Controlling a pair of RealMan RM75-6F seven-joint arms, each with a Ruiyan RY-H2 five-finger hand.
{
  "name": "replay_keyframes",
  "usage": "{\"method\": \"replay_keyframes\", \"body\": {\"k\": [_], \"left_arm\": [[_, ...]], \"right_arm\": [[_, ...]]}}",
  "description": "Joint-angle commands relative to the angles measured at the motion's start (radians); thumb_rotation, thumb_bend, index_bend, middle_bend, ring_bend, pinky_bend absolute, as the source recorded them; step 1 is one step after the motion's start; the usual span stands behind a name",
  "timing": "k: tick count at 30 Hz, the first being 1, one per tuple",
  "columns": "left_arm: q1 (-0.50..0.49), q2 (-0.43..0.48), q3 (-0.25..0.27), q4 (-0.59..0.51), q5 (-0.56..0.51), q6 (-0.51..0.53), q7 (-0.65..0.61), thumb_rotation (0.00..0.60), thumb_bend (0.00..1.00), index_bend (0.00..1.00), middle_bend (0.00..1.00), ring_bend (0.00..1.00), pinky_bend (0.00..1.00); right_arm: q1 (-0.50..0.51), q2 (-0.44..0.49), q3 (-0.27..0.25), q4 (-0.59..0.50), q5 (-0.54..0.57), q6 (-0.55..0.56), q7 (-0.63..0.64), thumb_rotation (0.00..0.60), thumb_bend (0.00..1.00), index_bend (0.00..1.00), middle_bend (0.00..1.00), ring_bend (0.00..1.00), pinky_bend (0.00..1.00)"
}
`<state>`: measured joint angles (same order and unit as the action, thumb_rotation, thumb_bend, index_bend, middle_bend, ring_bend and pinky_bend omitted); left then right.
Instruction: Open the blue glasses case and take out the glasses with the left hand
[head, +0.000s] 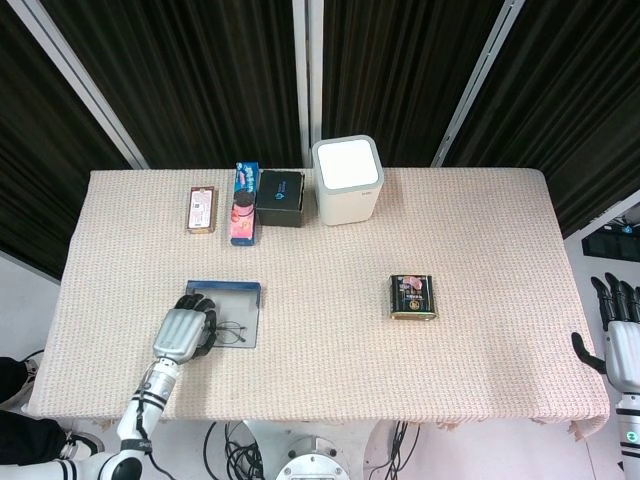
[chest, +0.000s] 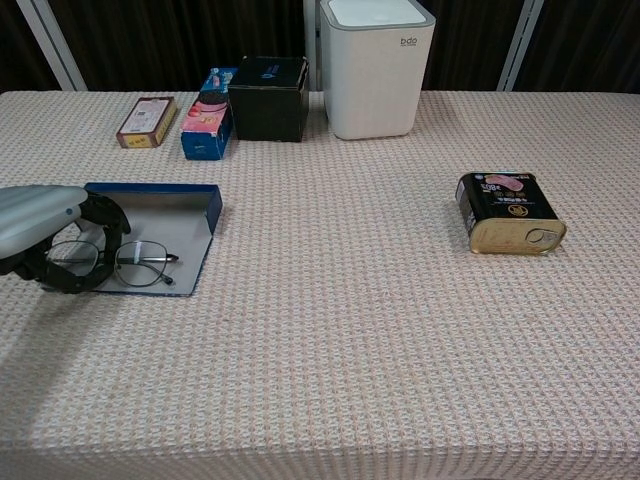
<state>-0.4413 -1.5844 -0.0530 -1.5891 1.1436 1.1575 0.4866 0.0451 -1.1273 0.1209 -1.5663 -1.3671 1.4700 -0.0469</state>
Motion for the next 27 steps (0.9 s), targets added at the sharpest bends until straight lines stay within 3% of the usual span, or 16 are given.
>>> {"method": "replay_keyframes", "body": {"k": [1, 7, 16, 27], "left_arm": [[0.001, -0.001, 0.0, -0.001, 0.0, 0.004, 0.005, 0.6, 0.45, 0.61, 0.28, 0.15, 0.17], [0.008, 0.007, 0.003, -0.024, 0.012, 0.019, 0.002, 0.6, 0.47, 0.66, 0.31, 0.16, 0.17], [0.031, 0.054, 0.046, -0.157, 0.123, 0.081, 0.016, 0.6, 0.48, 0.66, 0.33, 0.18, 0.18], [0.02, 0.027, 0.097, -0.215, 0.164, 0.03, 0.066, 0.6, 0.48, 0.66, 0.33, 0.18, 0.18]], "right_arm": [[0.0, 0.001, 0.0, 0.0, 0.0, 0.001, 0.001, 0.6, 0.28, 0.0, 0.0, 0.0, 0.0], [-0.001, 0.001, 0.0, 0.0, -0.001, 0.003, 0.003, 0.6, 0.28, 0.0, 0.0, 0.0, 0.0], [-0.002, -0.002, -0.002, 0.0, -0.006, 0.006, 0.004, 0.6, 0.28, 0.0, 0.0, 0.0, 0.0], [-0.012, -0.001, -0.007, 0.01, -0.017, 0.022, 0.027, 0.6, 0.28, 0.0, 0.0, 0.0, 0.0]]}}
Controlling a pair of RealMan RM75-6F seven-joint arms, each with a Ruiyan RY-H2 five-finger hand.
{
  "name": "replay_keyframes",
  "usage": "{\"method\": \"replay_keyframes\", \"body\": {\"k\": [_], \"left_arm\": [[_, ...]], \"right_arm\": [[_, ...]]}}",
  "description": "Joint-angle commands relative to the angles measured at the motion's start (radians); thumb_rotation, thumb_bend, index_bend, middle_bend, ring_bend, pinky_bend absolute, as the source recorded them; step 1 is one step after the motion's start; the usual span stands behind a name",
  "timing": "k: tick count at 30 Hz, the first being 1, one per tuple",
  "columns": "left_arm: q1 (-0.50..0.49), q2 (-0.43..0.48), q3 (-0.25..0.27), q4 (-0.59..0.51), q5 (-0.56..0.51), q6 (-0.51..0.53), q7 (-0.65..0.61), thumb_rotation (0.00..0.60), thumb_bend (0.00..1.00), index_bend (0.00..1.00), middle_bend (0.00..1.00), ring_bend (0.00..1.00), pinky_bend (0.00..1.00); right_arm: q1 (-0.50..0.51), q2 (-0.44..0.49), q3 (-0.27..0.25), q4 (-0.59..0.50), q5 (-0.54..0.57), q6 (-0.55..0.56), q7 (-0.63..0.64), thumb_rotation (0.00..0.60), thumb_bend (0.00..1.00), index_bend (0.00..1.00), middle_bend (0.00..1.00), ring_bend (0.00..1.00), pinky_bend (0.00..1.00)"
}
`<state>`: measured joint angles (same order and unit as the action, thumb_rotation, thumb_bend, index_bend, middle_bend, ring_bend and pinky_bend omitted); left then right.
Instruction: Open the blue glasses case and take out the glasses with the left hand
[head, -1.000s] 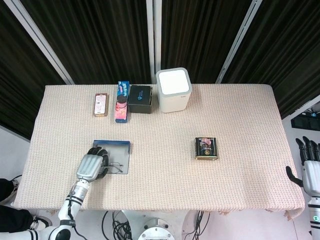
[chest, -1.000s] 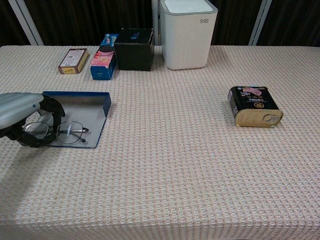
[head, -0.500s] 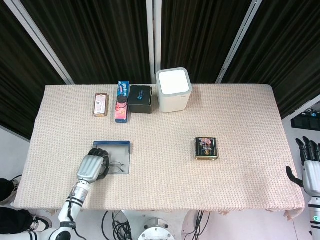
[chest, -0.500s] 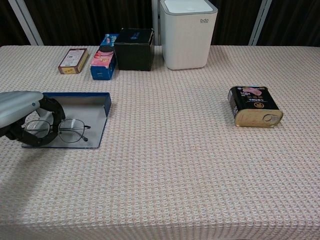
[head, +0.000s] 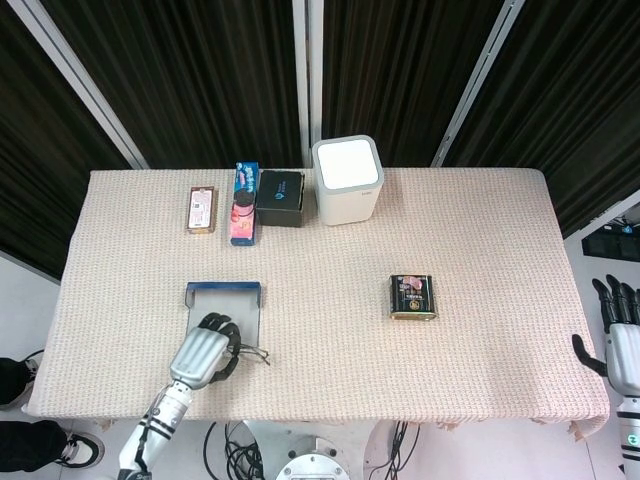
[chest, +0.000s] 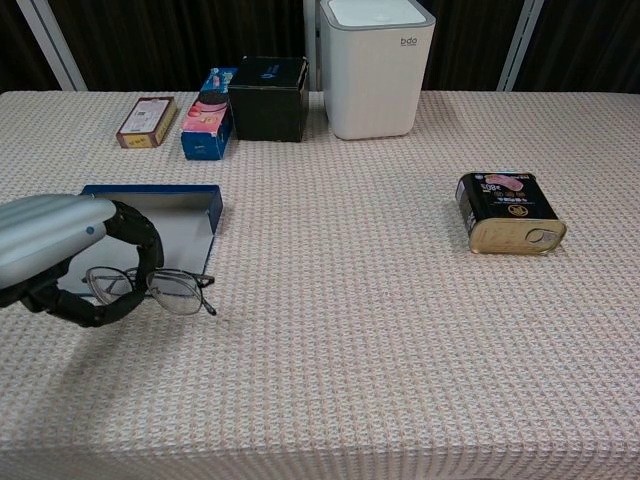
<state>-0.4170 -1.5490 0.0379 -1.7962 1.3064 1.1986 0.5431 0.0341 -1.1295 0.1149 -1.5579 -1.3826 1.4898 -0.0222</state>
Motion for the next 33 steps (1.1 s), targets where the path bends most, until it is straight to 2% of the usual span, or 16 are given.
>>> {"method": "replay_keyframes", "body": {"k": [1, 13, 14, 18, 20, 23, 33], "left_arm": [[-0.005, -0.011, 0.009, -0.012, 0.002, -0.015, 0.013, 0.6, 0.48, 0.66, 0.33, 0.18, 0.18], [-0.007, -0.028, 0.048, -0.039, 0.014, -0.049, 0.058, 0.6, 0.48, 0.64, 0.33, 0.18, 0.18], [-0.008, -0.028, 0.05, -0.035, 0.021, -0.053, 0.049, 0.6, 0.47, 0.59, 0.33, 0.18, 0.18], [-0.013, -0.021, 0.054, -0.011, 0.067, -0.058, 0.005, 0.6, 0.35, 0.17, 0.28, 0.18, 0.18], [-0.012, -0.022, 0.054, 0.005, 0.094, -0.051, -0.022, 0.6, 0.32, 0.07, 0.25, 0.17, 0.17], [-0.012, -0.019, 0.051, 0.017, 0.113, -0.048, -0.047, 0.6, 0.3, 0.02, 0.2, 0.14, 0.17], [-0.003, 0.022, 0.033, -0.014, 0.124, -0.023, -0.054, 0.6, 0.3, 0.02, 0.15, 0.07, 0.15]], "right_arm": [[-0.002, 0.001, -0.001, 0.003, -0.002, 0.003, 0.005, 0.6, 0.28, 0.0, 0.0, 0.0, 0.0], [-0.004, -0.001, -0.002, 0.018, -0.002, -0.002, 0.022, 0.6, 0.28, 0.0, 0.0, 0.0, 0.0], [-0.004, 0.0, -0.001, 0.017, -0.002, -0.001, 0.022, 0.6, 0.28, 0.0, 0.0, 0.0, 0.0], [-0.006, 0.001, 0.0, 0.016, -0.002, 0.002, 0.022, 0.6, 0.28, 0.0, 0.0, 0.0, 0.0], [-0.006, 0.002, 0.001, 0.015, -0.001, 0.003, 0.022, 0.6, 0.28, 0.0, 0.0, 0.0, 0.0], [-0.005, -0.001, 0.002, 0.019, -0.01, 0.01, 0.026, 0.6, 0.28, 0.0, 0.0, 0.0, 0.0], [-0.007, -0.001, 0.007, 0.016, -0.013, 0.021, 0.022, 0.6, 0.28, 0.0, 0.0, 0.0, 0.0]]}}
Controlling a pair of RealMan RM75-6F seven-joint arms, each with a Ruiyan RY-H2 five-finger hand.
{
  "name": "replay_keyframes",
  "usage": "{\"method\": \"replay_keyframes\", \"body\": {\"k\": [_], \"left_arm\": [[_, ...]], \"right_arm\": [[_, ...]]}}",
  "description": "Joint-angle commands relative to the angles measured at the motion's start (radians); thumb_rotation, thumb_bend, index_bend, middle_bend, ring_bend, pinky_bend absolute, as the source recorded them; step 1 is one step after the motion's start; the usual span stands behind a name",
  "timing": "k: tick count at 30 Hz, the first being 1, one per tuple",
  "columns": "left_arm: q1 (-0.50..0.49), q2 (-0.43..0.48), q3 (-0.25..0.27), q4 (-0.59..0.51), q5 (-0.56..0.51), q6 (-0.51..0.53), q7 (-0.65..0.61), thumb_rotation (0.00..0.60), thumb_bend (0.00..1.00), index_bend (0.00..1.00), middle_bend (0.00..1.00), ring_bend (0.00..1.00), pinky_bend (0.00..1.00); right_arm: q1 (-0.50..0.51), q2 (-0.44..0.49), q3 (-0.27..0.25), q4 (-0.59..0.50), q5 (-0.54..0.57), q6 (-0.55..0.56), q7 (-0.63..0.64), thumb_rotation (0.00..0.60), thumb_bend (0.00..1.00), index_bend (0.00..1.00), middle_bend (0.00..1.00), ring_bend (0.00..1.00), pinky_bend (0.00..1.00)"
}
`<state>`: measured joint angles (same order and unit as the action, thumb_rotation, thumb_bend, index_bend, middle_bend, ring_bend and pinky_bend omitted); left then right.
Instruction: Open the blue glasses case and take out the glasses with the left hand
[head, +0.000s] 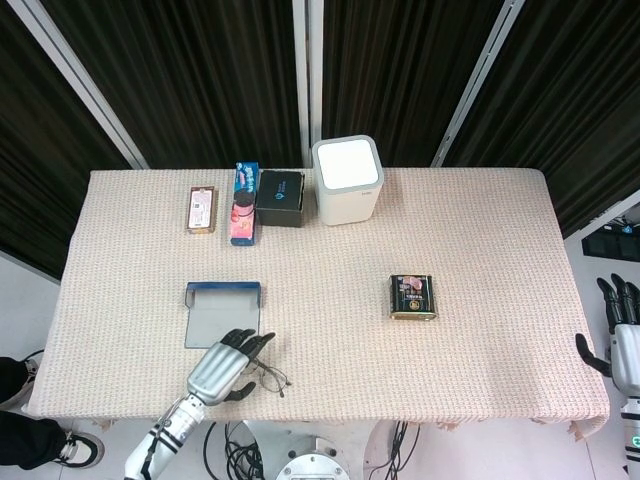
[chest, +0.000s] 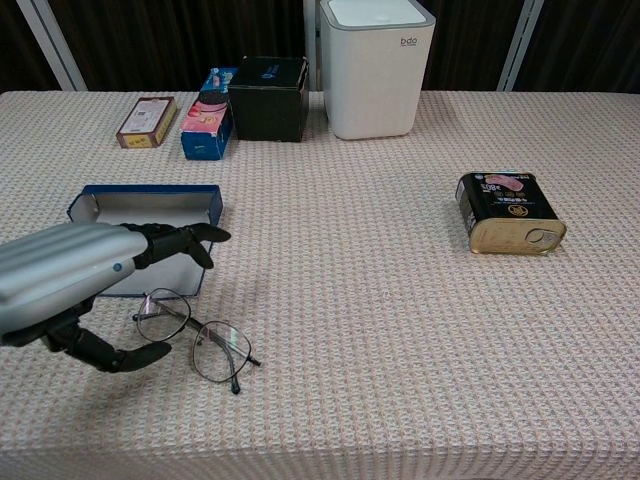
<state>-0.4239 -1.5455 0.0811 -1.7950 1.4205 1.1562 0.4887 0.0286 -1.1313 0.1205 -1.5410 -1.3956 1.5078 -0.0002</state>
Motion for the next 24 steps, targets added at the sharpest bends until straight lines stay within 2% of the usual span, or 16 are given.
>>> {"method": "replay_keyframes", "body": {"k": [1, 5, 8, 11, 18, 24], "left_arm": [[0.007, 0.029, -0.017, -0.023, 0.018, 0.034, 0.002, 0.6, 0.3, 0.02, 0.14, 0.07, 0.15], [0.032, 0.093, -0.063, -0.032, 0.063, 0.141, -0.002, 0.6, 0.3, 0.04, 0.12, 0.04, 0.12], [0.067, 0.138, -0.107, 0.013, 0.095, 0.256, -0.029, 0.6, 0.3, 0.07, 0.12, 0.03, 0.1], [0.108, 0.19, -0.135, 0.057, 0.075, 0.326, -0.076, 0.6, 0.3, 0.08, 0.1, 0.01, 0.09], [0.21, 0.305, -0.128, 0.117, -0.024, 0.372, -0.215, 0.6, 0.29, 0.08, 0.05, 0.0, 0.06], [0.256, 0.353, -0.107, 0.21, -0.056, 0.336, -0.367, 0.6, 0.29, 0.08, 0.0, 0.0, 0.02]], "right_arm": [[-0.002, 0.002, 0.002, -0.002, 0.0, 0.006, 0.001, 0.6, 0.28, 0.0, 0.0, 0.0, 0.0], [-0.007, 0.002, 0.011, 0.001, 0.001, 0.025, 0.004, 0.6, 0.28, 0.0, 0.0, 0.0, 0.0], [-0.012, -0.005, 0.016, 0.013, -0.003, 0.045, 0.001, 0.6, 0.28, 0.0, 0.0, 0.0, 0.0], [-0.016, -0.01, 0.014, 0.026, -0.009, 0.056, -0.001, 0.6, 0.28, 0.0, 0.0, 0.0, 0.0], [-0.032, -0.025, 0.0, 0.052, -0.018, 0.068, 0.012, 0.6, 0.27, 0.0, 0.0, 0.0, 0.0], [-0.034, -0.032, -0.008, 0.058, -0.005, 0.043, 0.012, 0.6, 0.27, 0.0, 0.0, 0.0, 0.0]]}}
